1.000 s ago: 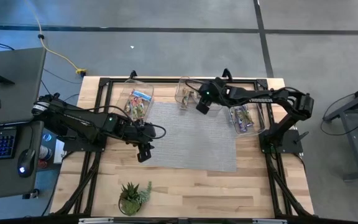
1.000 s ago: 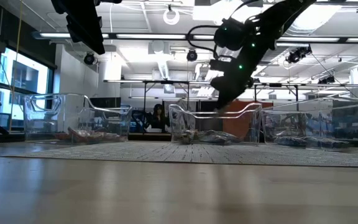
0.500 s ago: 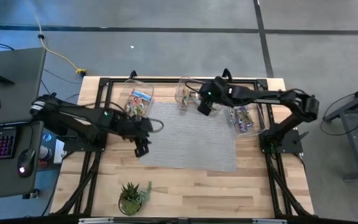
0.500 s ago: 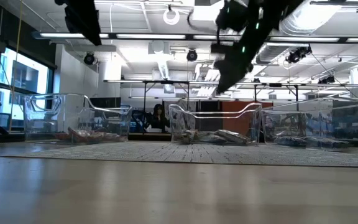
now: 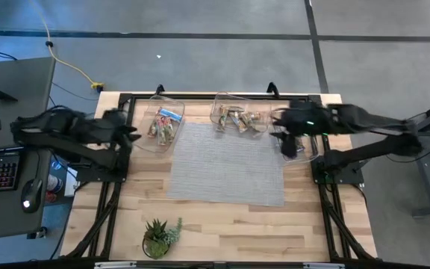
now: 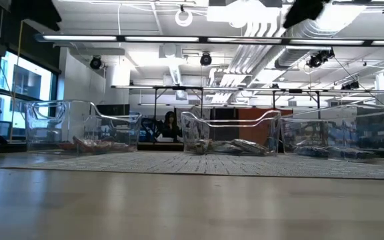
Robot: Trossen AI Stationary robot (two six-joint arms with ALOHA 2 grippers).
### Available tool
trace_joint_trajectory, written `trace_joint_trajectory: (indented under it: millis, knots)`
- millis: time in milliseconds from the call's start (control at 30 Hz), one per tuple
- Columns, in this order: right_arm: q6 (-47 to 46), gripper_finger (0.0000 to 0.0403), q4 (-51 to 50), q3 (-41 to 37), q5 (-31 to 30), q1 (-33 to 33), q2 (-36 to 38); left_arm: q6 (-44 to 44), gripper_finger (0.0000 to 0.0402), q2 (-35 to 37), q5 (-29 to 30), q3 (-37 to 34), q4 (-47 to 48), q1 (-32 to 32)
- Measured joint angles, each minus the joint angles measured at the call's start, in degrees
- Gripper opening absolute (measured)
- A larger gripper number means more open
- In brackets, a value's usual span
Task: Pick and place Granola Bars by type
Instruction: Return to Home Position
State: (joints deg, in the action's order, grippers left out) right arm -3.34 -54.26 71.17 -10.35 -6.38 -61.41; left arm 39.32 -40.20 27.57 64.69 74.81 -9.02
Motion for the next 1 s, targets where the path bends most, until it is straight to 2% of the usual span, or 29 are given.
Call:
trace_joint_trajectory:
  millis: [100,200,267,433,567,733,833,1000]
  knots:
    - [-0.1,0.0155,3.2,-6.8,-0.5,2.5,8.7,-0.3,0.0156,10.8,0.3,-7.3,-5.6,0.0]
    - [2.5,0.0155,12.6,-17.0,-0.2,3.6,17.9,-2.6,0.0156,21.4,0.5,-17.0,-14.0,0.0]
    - [2.7,0.0155,19.3,-24.6,2.3,3.5,24.3,-4.6,0.0156,27.8,0.5,-23.7,-21.1,0.0]
    - [4.4,0.0155,38.6,-40.9,7.1,3.4,38.0,-10.2,0.0156,39.5,-0.1,-36.4,-36.8,0.0]
    - [4.9,0.0155,50.8,-50.9,7.5,3.4,46.7,-10.3,0.0156,39.4,2.5,-40.3,-38.5,0.0]
    - [4.7,0.0155,59.1,-59.8,7.2,3.4,56.3,-6.0,0.0156,39.8,13.7,-42.7,-40.4,0.0]
    - [4.1,0.0155,59.9,-63.9,7.3,3.4,61.1,-6.0,0.0156,39.8,13.4,-42.9,-40.4,0.0]
    - [3.1,0.0155,63.1,-67.5,6.0,3.3,60.4,-6.1,0.0156,39.8,11.8,-45.5,-42.6,0.0]
